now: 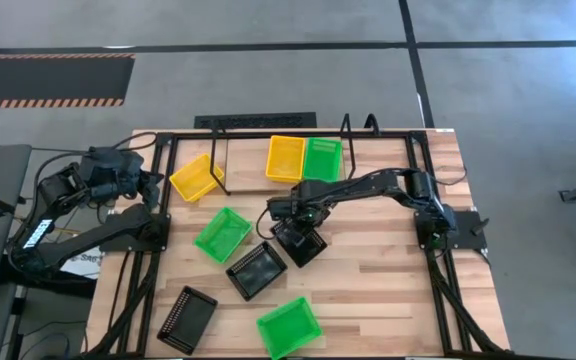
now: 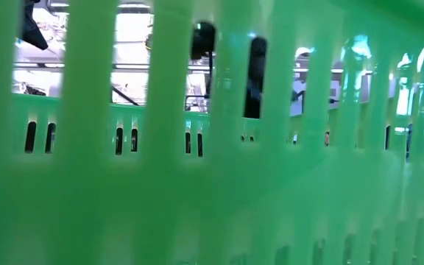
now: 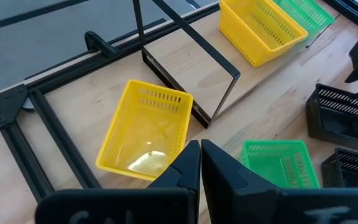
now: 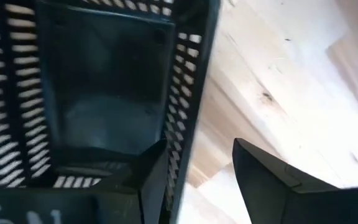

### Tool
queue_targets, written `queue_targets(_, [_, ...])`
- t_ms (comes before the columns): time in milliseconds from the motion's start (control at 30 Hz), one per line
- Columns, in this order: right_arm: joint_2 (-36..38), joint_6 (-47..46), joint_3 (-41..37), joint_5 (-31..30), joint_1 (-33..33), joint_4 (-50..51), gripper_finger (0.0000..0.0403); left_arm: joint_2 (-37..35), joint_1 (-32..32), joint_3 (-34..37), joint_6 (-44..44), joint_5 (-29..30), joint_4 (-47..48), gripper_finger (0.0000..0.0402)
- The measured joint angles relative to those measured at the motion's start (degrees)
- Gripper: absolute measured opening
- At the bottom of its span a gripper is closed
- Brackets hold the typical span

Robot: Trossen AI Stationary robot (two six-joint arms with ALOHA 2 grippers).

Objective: Stack baskets on shelf by color
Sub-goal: Put the top right black bin on the shelf

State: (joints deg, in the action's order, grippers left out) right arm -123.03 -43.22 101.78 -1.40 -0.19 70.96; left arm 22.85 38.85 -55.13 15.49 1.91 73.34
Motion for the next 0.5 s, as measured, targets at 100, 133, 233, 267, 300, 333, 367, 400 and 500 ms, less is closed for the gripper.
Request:
queue_targets(100, [-0.15, -0.23, -3.18, 1.44, -0.02, -3.28, 0.0199, 0.0, 0.0, 0.0, -0.01, 0.01, 0.0, 0.0])
queue_targets(133, [-0.17, -0.23, -3.7, 2.08, -0.02, -3.83, 0.0199, 0.0, 0.0, 0.0, -0.01, 0.0, -0.01, 0.0])
queue_targets(233, [-0.1, -0.23, -3.99, 3.81, 0.04, -3.8, 0.0193, 0.0, 0.0, 0.0, -0.01, 0.05, -0.02, 0.0])
queue_targets(267, [-0.12, -0.21, -4.04, 4.72, 0.02, -3.73, 0.0184, 0.0, 0.0, 0.0, 0.0, 0.13, -0.02, 0.0])
queue_targets(300, [-0.12, -0.21, -4.05, 5.45, -0.02, -3.95, 0.0171, 0.0, 0.0, 0.0, 0.03, 0.24, -0.02, 0.0])
queue_targets(333, [-0.11, -0.23, -4.05, 5.94, -0.05, -4.18, 0.0152, 0.0, 0.0, 0.0, 0.06, 0.31, -0.02, 0.0])
queue_targets(367, [-0.1, -0.25, -4.05, 6.28, -0.07, -4.34, 0.0128, 0.02, 0.0, 0.0, 0.06, 0.34, -0.02, 0.0])
queue_targets(400, [-0.1, -0.25, -4.05, 6.63, -0.09, -4.34, 0.01, 0.0, 0.0, 0.0, 0.08, 0.37, -0.02, 0.0])
queue_targets(500, [-0.06, -0.2, -4.05, 7.73, -0.35, -4.34, 0.002, 0.0, 0.0, 0.0, 0.12, 0.41, -0.02, 0.0])
